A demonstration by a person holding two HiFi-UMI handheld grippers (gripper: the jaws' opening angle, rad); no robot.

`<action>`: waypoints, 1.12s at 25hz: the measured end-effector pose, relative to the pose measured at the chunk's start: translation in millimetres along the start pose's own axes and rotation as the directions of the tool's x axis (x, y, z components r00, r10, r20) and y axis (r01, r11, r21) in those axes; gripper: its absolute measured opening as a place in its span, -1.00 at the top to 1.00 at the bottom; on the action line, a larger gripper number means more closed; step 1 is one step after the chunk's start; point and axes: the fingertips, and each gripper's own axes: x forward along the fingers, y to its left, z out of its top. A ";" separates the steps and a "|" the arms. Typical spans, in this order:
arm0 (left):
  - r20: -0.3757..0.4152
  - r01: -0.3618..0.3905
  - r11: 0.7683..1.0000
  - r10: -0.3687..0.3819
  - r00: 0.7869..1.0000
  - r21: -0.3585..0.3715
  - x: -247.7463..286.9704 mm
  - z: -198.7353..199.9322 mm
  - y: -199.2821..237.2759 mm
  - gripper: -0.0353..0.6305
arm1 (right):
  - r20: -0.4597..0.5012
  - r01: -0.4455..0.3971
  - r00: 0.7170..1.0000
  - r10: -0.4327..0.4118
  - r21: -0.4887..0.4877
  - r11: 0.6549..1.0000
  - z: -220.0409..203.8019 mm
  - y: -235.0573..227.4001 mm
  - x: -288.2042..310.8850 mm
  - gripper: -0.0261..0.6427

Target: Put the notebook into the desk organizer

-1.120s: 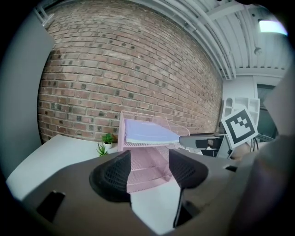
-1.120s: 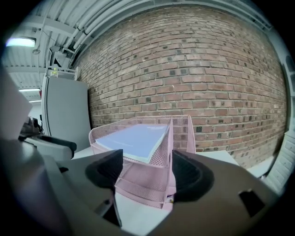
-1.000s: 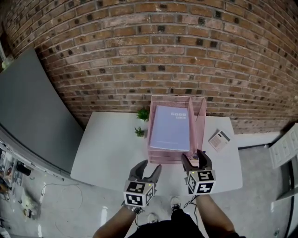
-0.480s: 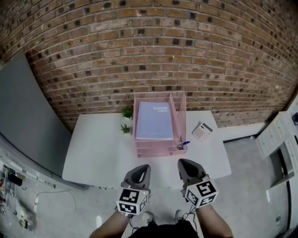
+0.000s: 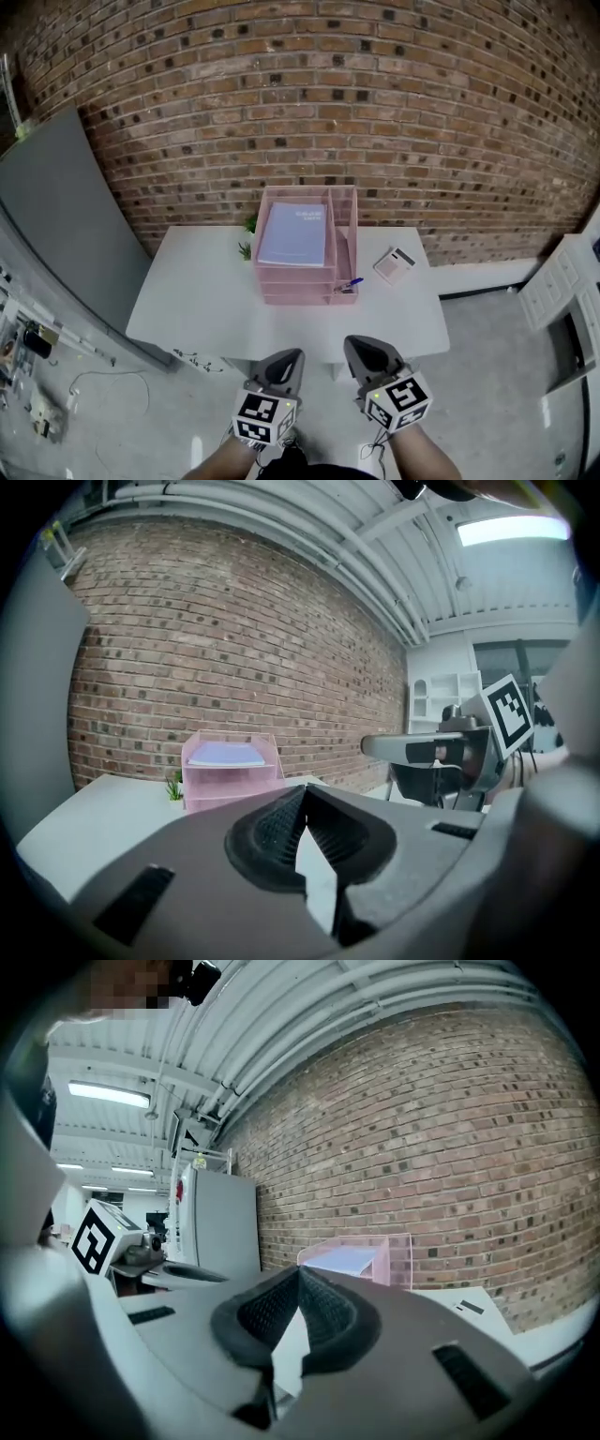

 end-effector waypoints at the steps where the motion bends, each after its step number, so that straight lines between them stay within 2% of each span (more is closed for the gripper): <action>1: 0.005 -0.011 1.000 0.011 1.000 -0.013 -4.4 -1.3 -14.0 0.88 | -0.001 -0.018 1.000 0.018 -0.002 1.000 -2.2 1.1 -13.9 0.91; 8: 0.014 -0.079 0.990 0.082 0.997 -0.119 -60.7 -16.0 -102.8 0.88 | -0.031 -0.137 0.990 0.136 -0.014 0.990 -20.1 22.0 -109.7 0.91; 14: 0.014 -0.176 0.981 0.178 0.984 -0.087 -113.9 -24.1 -151.7 0.88 | -0.024 -0.222 0.975 0.221 -0.007 0.975 -29.1 49.4 -159.9 0.91; 21: 0.013 -0.228 0.970 0.230 0.973 -0.083 -151.7 -32.0 -167.6 0.88 | -0.022 -0.265 0.964 0.265 0.007 0.964 -34.7 80.8 -184.1 0.91; 28: 0.021 -0.233 0.968 0.236 0.971 -0.097 -174.6 -38.8 -162.7 0.88 | -0.032 -0.251 0.967 0.253 0.045 0.967 -43.6 104.5 -189.5 0.91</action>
